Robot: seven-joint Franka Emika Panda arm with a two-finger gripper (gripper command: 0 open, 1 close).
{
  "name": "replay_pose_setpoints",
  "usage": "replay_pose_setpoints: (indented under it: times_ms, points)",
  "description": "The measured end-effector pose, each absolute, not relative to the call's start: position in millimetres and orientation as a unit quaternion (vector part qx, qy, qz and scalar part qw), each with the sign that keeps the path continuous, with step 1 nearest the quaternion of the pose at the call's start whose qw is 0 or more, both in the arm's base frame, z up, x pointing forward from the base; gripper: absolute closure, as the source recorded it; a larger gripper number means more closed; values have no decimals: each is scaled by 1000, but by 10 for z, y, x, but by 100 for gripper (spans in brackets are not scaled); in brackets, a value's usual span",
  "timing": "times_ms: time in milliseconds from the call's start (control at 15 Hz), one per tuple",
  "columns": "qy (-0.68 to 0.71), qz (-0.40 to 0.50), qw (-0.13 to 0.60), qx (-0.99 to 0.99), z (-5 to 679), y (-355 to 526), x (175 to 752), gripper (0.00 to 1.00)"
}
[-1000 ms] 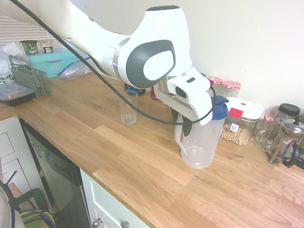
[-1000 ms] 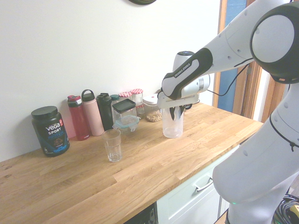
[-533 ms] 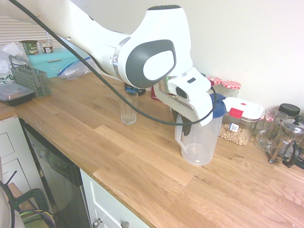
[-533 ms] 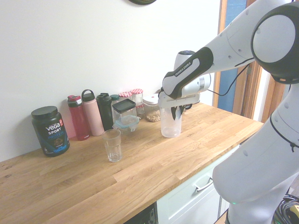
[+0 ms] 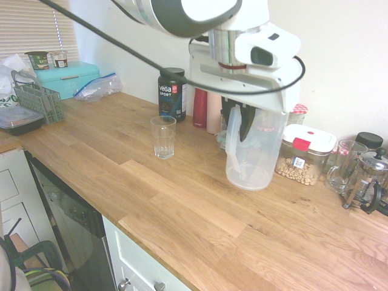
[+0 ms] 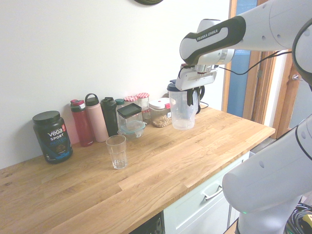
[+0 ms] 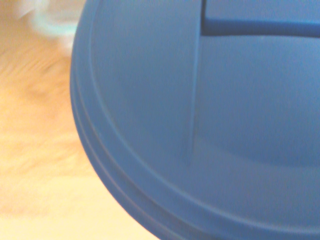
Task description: Pour me some water
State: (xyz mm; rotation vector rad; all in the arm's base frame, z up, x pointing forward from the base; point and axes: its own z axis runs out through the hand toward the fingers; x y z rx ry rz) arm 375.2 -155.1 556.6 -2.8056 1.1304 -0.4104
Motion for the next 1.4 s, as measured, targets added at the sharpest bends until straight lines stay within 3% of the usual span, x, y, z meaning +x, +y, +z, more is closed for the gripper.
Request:
replay_pose_setpoints:
  times_ms: [867, 1400]
  points:
    - [4, -22, 0, -1000, 5800, -132, 4323, 100]
    - [-182, 55, -140, -972, 5641, 462, 4603, 100]
